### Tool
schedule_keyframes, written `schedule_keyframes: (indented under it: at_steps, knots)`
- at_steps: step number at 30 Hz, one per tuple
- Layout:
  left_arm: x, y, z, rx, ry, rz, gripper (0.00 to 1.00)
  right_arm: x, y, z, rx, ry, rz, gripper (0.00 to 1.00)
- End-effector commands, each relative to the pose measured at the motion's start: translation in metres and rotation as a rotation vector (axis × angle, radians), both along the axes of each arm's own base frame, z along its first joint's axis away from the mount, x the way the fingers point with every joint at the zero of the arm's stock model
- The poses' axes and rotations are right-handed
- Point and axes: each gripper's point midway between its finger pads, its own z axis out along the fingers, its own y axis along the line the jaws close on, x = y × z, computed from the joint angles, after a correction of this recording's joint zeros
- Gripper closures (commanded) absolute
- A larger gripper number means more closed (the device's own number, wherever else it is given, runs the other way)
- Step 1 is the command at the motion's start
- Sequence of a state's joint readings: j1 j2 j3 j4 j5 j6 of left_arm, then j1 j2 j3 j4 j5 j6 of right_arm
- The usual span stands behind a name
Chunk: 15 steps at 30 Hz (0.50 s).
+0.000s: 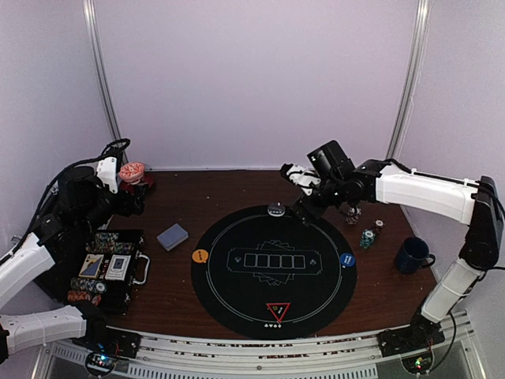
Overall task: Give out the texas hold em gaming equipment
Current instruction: Pick up the pile of poker chips from the pile of poker chips.
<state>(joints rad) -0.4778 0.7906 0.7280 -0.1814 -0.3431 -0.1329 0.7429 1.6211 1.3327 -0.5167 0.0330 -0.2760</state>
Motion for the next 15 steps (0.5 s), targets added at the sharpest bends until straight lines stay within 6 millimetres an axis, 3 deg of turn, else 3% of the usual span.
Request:
schedule_keyframes:
  at_steps: [1,7,11,15]
  knots:
    - [0.001,-0.001,0.022,-0.034,-0.063,-0.006,0.02,0.044,-0.074,0.006,0.023,-0.051,-0.302,0.0]
    - [0.001,-0.002,0.022,-0.034,-0.061,-0.011,0.02,0.069,-0.145,-0.001,0.038,-0.031,-0.486,0.0]
    - [0.0,0.002,0.024,-0.057,-0.036,0.013,0.02,0.072,-0.187,-0.003,0.063,-0.005,-0.569,0.0]
    - [-0.007,0.008,0.029,-0.1,-0.021,0.042,0.02,0.071,-0.217,-0.013,0.054,0.013,-0.636,0.0]
